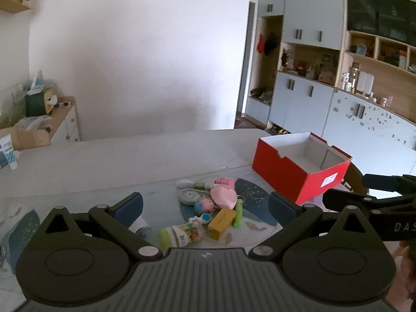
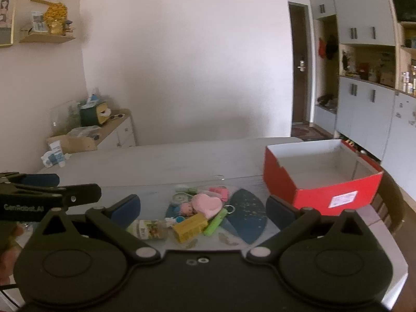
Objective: Organize rigid objects
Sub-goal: 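Grasp the white pill bottle with the left gripper while the right grasps the green-lidded jar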
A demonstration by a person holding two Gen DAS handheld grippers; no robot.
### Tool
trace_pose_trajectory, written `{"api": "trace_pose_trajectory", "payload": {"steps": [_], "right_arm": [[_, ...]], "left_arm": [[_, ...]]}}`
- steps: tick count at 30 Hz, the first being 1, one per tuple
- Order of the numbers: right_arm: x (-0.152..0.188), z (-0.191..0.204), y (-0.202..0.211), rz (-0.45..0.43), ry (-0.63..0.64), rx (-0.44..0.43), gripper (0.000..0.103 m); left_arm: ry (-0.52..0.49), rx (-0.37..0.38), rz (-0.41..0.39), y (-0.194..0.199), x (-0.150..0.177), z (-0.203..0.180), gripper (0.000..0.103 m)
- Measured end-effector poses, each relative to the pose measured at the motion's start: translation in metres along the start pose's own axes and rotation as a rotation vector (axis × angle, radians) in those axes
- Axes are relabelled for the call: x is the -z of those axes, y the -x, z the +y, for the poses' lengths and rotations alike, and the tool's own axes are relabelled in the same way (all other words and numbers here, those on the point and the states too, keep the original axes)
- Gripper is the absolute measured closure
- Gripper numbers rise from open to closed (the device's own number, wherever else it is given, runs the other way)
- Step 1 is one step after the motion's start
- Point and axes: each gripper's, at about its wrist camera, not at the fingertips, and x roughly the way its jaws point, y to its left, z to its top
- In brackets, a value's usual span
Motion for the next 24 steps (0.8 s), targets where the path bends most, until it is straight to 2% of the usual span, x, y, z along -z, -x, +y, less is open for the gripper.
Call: {"api": "trace_pose_trajectory", "payload": {"steps": [5,13,18,24], "right_arm": [[-0.002,0.004,-0.014,0.009,0.029,-0.067,0.000],[0.000,0.008,-0.045,0.061,0.098,-0.175,0.000],[0.007,0.011,-0.069,0.092,0.160,-0.224,0.001],[0.014,0.019,-0.103,0.149,0.243,-0.304,0.003]], "left_arm": [[0.008,-0.052,0.020,-0.006,0.001,0.004,0.000],[0.083,-0.121,0.028,-0.031,-0.005,0.030,0.000],[0.111,-0.174,0.035,-0.052,-0.003,0.046,0.000],[0.122,-0.244,0.084,-0.089,0.002,0.062,0.000]]}}
